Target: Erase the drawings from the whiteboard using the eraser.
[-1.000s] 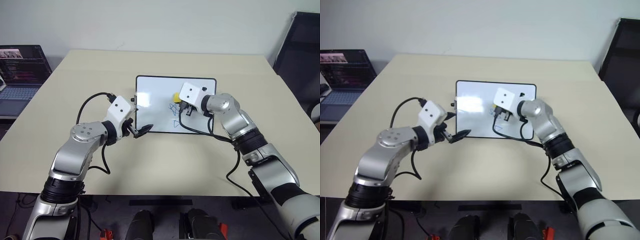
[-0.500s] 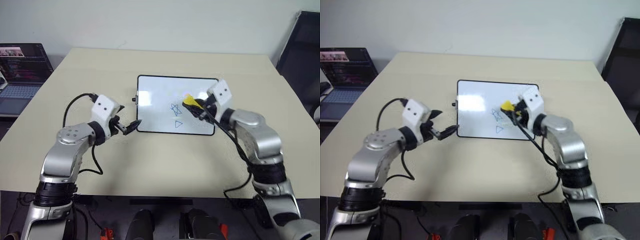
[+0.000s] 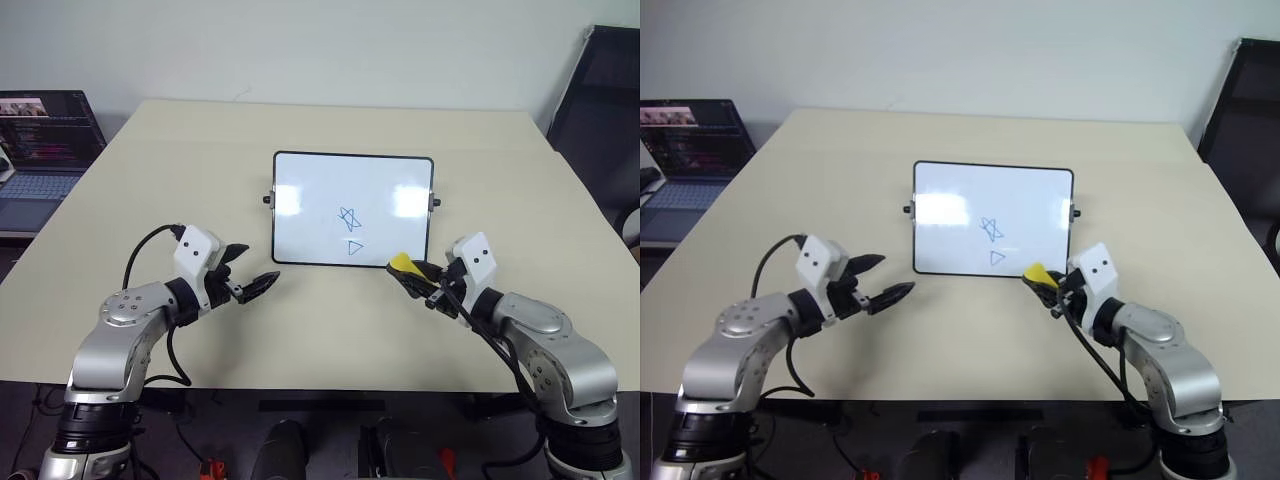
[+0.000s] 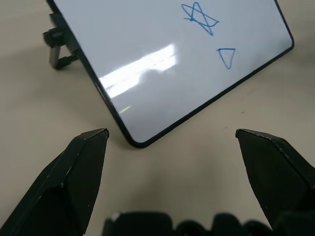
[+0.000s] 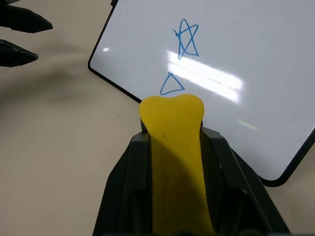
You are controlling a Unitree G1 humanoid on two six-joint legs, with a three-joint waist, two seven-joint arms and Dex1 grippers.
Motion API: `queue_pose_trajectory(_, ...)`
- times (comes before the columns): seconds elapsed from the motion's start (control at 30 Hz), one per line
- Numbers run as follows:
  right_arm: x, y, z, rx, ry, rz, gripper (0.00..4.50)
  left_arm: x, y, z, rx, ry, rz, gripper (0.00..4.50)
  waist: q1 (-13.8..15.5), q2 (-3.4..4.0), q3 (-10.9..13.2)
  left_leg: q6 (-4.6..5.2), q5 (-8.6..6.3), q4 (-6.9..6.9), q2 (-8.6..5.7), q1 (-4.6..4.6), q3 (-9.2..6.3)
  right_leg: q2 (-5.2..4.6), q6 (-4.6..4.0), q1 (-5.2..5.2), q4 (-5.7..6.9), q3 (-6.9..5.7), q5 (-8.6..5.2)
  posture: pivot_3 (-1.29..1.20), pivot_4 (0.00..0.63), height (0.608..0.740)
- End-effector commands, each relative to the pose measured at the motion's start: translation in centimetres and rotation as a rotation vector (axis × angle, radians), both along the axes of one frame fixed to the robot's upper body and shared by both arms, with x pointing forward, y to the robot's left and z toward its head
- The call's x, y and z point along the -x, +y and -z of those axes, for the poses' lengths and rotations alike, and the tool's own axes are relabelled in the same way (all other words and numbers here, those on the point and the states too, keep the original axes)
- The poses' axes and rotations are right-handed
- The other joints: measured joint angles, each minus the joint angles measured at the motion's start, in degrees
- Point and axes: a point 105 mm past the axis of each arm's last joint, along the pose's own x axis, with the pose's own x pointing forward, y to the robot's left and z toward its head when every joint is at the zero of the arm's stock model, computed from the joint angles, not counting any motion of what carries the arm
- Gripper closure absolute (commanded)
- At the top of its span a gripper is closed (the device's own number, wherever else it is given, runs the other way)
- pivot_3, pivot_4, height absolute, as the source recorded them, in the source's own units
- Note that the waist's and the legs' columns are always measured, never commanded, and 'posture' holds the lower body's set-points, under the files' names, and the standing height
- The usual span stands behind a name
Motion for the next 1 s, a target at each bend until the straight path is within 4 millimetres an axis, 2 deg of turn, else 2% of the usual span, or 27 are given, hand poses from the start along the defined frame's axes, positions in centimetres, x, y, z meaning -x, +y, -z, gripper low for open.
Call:
queue_pose_trajectory(0.03,-0.3,1.0,-1.4,0.021,-0.074,-0.040,3.53,-0.2,-0.8,-1.5,-0.015,-0.062,0.053,0.00,0.0,0.00,0.0,0.00,0.00,0.00,0.00,-0.01,0.00,0.01,0.00,0.00,0.00,0.00,0.00,0.00,0.150,0.740)
queue_pose_trajectory(0.1,-0.7,1.5,-2.0,0.035,-0.101,-0.051,3.53,-0.3,-0.9,-1.5,-0.018,-0.063,0.065,0.00,0.0,0.00,0.0,0.00,0.00,-0.01,-0.01,-0.03,0.01,0.07,0.00,-0.01,-0.01,0.02,0.00,0.00,0.150,0.740)
queue_pose_trajectory(0.23,-3.4,4.2,-4.3,0.171,-0.250,-0.104,3.53,-0.6,-1.5,-1.4,-0.031,-0.062,0.092,0.00,-0.5,0.02,0.0,0.00,0.00,0.01,-0.02,0.01,0.04,0.17,0.05,-0.04,0.00,0.01,0.03,0.00,0.150,0.740)
queue_pose_trajectory(0.47,-7.8,6.5,-5.5,0.339,-0.375,-0.109,3.53,-0.6,-2.7,-1.6,-0.036,-0.063,0.146,0.00,-0.2,-0.01,0.0,0.00,-0.01,-0.03,-0.04,-0.09,0.03,0.15,-0.26,-0.07,-0.03,0.01,0.16,0.00,0.150,0.740)
queue_pose_trajectory(0.7,-11.4,8.4,-6.7,0.415,-0.461,-0.093,3.53,-0.6,-3.1,-2.1,-0.043,-0.069,0.161,0.00,-0.1,-0.01,0.0,0.00,-0.01,-0.05,-0.02,-0.09,0.03,0.16,-0.28,-0.10,-0.01,-0.02,0.17,0.00,0.150,0.740)
queue_pose_trajectory(0.87,-12.3,9.0,-5.7,0.459,-0.444,-0.119,3.53,-0.6,-3.2,-2.2,-0.045,-0.072,0.157,0.00,-0.1,-0.01,0.0,0.00,-0.01,-0.05,-0.03,-0.10,0.03,0.12,-0.28,-0.09,-0.01,-0.03,0.17,0.00,0.150,0.740)
queue_pose_trajectory(1.0,-11.6,8.9,-2.7,0.539,-0.348,-0.214,3.53,-0.5,-3.1,-2.1,-0.043,-0.071,0.153,0.00,-0.1,0.00,0.0,0.00,-0.01,-0.05,-0.03,-0.10,0.00,0.12,-0.28,-0.09,0.01,-0.03,0.17,0.00,0.150,0.740)
